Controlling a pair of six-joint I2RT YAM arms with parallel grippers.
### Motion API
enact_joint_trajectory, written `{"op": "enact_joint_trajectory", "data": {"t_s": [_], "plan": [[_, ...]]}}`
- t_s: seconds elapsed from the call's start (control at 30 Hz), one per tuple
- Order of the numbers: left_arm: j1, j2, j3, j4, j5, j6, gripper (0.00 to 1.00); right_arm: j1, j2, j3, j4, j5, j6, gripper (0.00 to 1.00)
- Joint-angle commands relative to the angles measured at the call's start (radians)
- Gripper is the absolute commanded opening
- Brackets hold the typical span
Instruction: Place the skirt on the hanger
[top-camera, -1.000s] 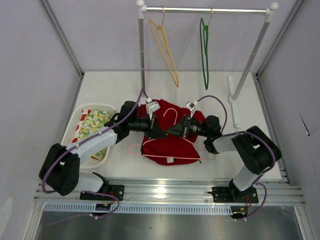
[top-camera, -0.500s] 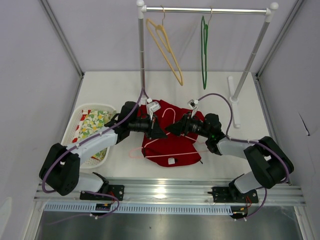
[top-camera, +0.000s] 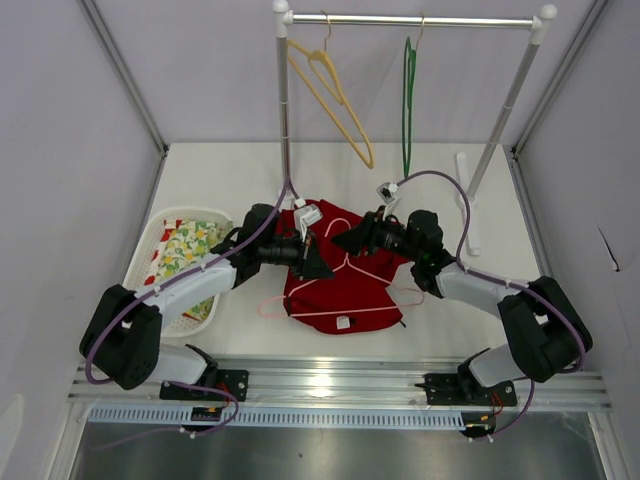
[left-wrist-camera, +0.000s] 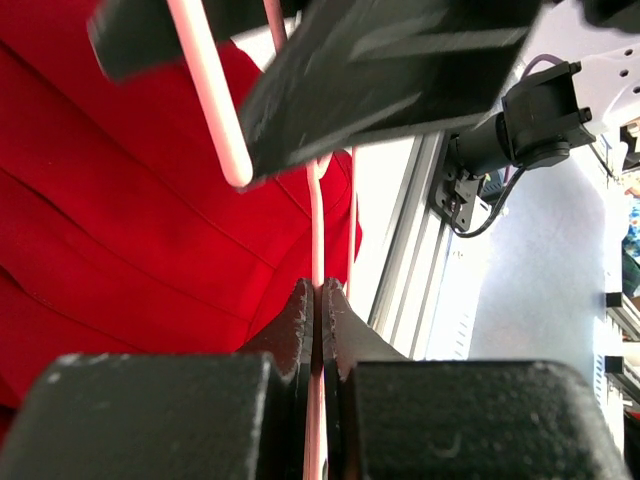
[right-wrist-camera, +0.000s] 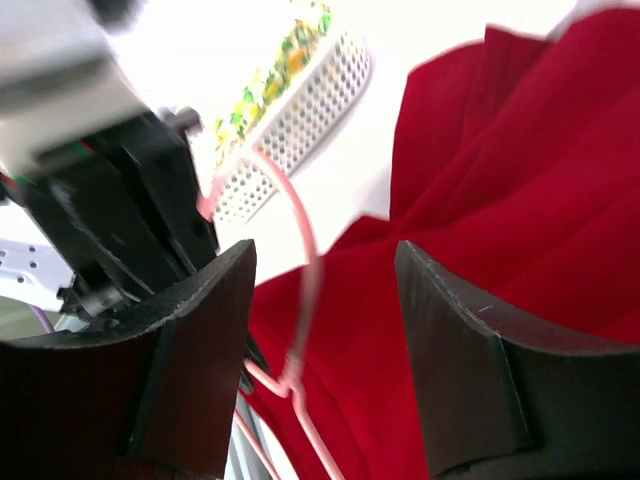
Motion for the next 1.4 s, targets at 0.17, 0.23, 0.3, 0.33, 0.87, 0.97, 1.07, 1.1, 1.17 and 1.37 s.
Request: {"op": "enact_joint_trajectory", "data": {"t_s": [0.17, 0.23, 0.3, 0.33, 0.87, 0.97, 1.07, 1.1, 1.17, 1.37], "plan": [[-0.008, 0.007, 0.004, 0.022, 0.015, 0.014, 0.00, -0.006, -0.045, 0.099, -0.070, 0.026, -0.071, 0.49], [-0.008, 0.005, 0.004, 0.023, 0.016, 0.013, 0.00, -0.006, -0.044, 0.102, -0.086, 0.029, -0.080, 0.33], [-0.010, 0.008, 0.005, 0.026, 0.013, 0.010, 0.00, -0.006, -0.045, 0.102, -0.093, 0.027, -0.082, 0.17], [-0.010, 0.007, 0.008, 0.028, 0.013, 0.009, 0.00, -0.006, -0.045, 0.102, -0.094, 0.024, -0.083, 0.12], [-0.027, 0.008, 0.010, 0.121, -0.070, -0.044, 0.51, -0.008, -0.050, 0.064, -0.034, 0.001, -0.048, 0.00], [-0.040, 0.013, 0.014, 0.151, -0.104, -0.050, 0.56, -0.006, -0.054, 0.050, -0.021, 0.007, -0.027, 0.00], [-0.056, 0.034, 0.007, 0.198, -0.134, -0.066, 0.57, -0.006, -0.054, 0.047, -0.018, 0.010, -0.013, 0.00], [-0.060, 0.048, 0.004, 0.215, -0.139, -0.072, 0.57, -0.006, -0.053, 0.046, -0.013, 0.007, -0.008, 0.00], [-0.068, 0.060, -0.013, 0.291, -0.145, -0.102, 0.58, -0.006, -0.050, 0.046, -0.005, 0.001, 0.002, 0.00], [-0.088, 0.137, -0.019, 0.416, -0.151, -0.162, 0.58, -0.008, -0.050, 0.045, 0.002, 0.000, 0.016, 0.00]]}}
